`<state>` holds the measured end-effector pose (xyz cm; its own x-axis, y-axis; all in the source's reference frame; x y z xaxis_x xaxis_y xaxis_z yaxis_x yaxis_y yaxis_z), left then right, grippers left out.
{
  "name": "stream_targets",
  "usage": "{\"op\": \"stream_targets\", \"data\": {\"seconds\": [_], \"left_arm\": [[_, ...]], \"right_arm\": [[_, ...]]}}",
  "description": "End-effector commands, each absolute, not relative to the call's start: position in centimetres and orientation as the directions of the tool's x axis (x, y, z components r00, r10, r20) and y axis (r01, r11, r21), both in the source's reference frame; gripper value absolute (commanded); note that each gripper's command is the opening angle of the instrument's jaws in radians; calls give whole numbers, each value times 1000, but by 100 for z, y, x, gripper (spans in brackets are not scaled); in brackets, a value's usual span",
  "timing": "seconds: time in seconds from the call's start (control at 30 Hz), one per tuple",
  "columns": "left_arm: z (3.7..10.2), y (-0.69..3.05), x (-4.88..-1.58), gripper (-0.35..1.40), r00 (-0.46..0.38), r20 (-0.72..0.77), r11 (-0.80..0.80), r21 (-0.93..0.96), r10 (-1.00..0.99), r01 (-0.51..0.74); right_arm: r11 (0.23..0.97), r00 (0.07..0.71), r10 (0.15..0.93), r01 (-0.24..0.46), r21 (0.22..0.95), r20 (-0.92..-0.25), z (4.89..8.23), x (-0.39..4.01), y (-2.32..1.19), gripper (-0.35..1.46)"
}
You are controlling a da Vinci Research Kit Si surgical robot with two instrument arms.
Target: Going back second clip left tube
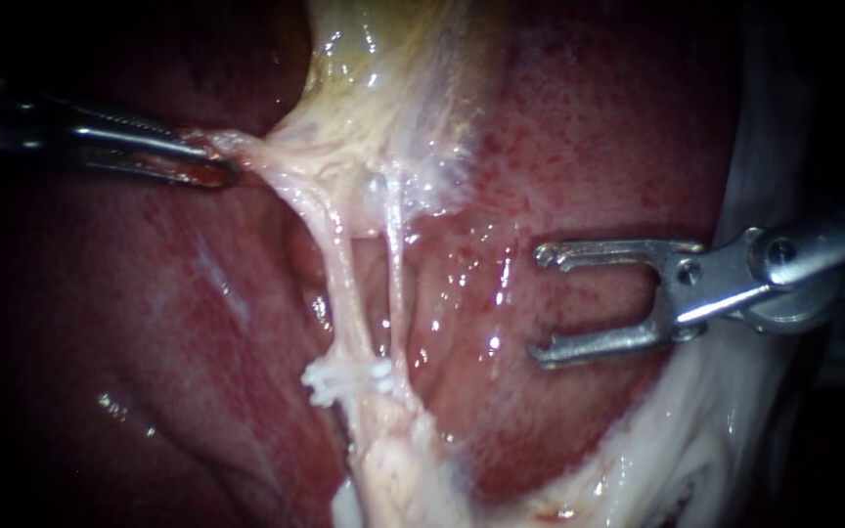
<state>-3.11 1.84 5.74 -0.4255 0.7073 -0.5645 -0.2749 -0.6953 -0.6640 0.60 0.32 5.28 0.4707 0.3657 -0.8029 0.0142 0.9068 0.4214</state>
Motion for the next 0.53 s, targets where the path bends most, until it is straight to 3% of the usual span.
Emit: {"op": "stream_targets", "data": {"seconds": [0.03,0.53], "left_arm": [[577,183,-314,-35,-426,-563,-694,-666,708,-274],[583,178,-324,-35,-426,-560,-691,-672,710,-268]], "right_arm": [[907,471,365,15,421,-803,529,60,32,50],[907,469,361,25,421,-806,526,66,30,50]]}}
